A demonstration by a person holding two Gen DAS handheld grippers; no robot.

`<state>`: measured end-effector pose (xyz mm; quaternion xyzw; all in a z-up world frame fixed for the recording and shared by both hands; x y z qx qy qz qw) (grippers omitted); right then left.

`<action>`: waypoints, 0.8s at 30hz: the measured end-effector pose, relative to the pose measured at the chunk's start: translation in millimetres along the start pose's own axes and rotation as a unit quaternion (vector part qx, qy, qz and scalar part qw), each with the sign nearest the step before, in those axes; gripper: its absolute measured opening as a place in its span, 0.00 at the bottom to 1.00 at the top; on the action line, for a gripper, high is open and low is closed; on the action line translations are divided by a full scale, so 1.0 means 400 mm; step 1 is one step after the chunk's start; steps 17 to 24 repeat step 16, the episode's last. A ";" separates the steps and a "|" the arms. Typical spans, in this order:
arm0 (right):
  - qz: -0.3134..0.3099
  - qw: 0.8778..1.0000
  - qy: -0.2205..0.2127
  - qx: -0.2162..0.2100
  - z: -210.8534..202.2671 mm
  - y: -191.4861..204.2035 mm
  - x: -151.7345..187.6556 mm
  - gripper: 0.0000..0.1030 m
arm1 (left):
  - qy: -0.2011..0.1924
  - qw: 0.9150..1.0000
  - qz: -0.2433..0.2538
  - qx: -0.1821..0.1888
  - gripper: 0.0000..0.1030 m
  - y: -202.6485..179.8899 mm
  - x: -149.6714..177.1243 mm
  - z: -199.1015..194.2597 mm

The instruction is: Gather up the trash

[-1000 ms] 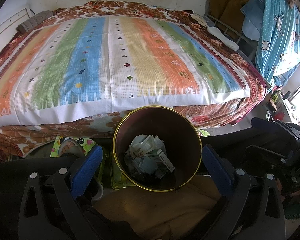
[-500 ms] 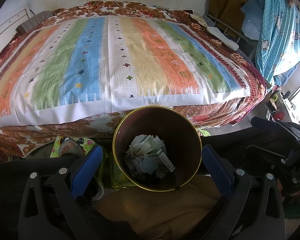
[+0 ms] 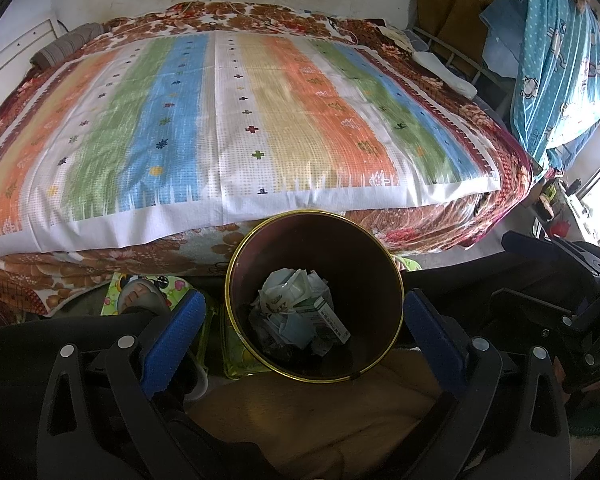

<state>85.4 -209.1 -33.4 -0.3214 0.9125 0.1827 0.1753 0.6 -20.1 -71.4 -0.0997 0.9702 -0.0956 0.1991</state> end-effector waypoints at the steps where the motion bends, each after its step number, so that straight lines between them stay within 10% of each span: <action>1: 0.000 1.000 0.000 0.000 -0.001 -0.001 0.000 0.91 | 0.000 1.000 -0.001 0.000 0.94 -0.001 -0.002 0.000; 24: 0.000 1.000 0.000 0.000 0.000 0.001 0.000 0.91 | 0.006 1.000 -0.009 -0.004 0.94 0.005 0.004 0.010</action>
Point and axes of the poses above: each gripper's, at about its wrist camera, not at the fingertips, and z roughly the way its jaws point, y to its left, x to its underside, the point moved 3 cm from there along z, roughly the way its jaws point, and after that the axes turned 12 degrees about y, right-handed, at the moved point
